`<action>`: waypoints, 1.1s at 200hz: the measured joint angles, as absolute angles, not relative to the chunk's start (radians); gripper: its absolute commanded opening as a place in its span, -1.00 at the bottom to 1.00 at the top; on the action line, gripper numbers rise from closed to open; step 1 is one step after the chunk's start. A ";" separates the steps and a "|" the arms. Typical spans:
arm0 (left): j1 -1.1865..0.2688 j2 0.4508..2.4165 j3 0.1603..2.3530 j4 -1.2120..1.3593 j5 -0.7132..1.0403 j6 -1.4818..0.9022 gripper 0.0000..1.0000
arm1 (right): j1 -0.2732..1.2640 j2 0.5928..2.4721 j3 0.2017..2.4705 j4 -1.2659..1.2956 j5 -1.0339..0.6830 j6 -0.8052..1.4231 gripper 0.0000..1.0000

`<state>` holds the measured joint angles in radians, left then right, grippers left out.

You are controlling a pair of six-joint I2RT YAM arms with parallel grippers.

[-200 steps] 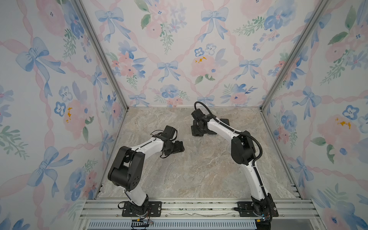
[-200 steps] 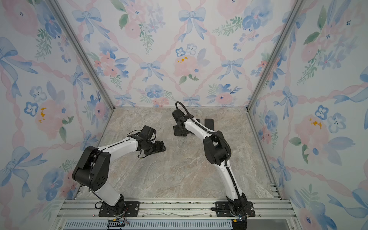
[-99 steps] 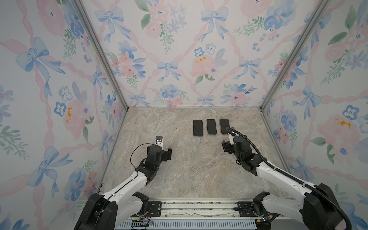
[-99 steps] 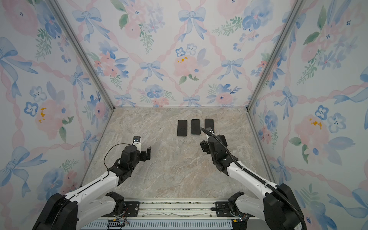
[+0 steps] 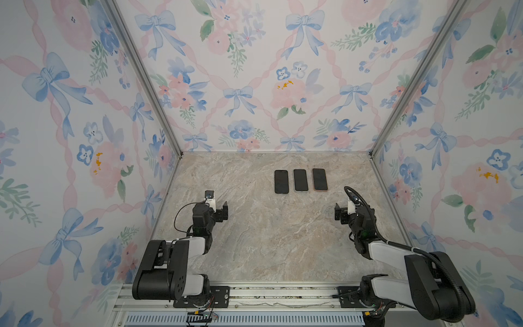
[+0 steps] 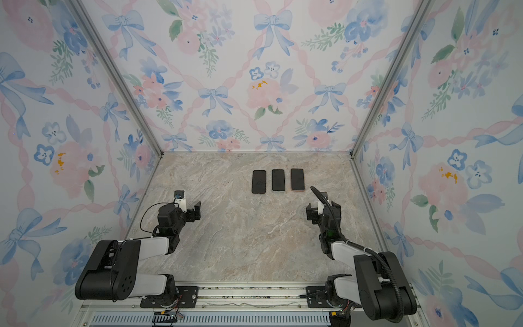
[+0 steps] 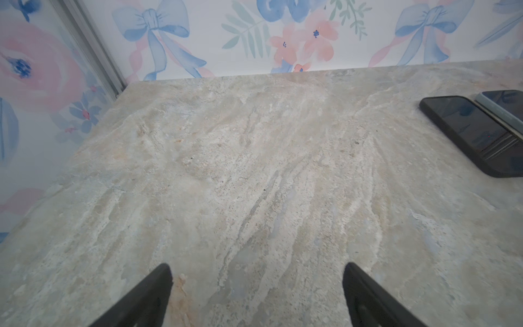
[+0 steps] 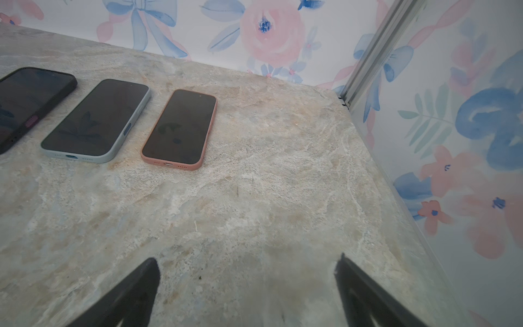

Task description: Put the phone into the phone case

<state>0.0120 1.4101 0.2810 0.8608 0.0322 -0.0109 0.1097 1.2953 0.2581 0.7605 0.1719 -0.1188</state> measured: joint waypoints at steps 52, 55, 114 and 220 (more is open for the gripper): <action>0.046 1.510 0.303 0.973 0.118 -0.023 0.96 | 0.074 1.544 0.273 0.997 0.075 -0.076 0.96; 0.044 1.511 0.304 0.974 0.117 -0.023 0.96 | 0.074 1.549 0.273 0.998 0.073 -0.075 0.94; 0.031 1.524 0.319 1.001 0.110 -0.022 0.96 | 0.064 1.552 0.369 0.951 0.043 -0.056 0.93; 0.031 1.538 0.338 0.997 0.102 -0.022 0.96 | 0.044 1.552 0.398 0.872 0.007 -0.036 0.93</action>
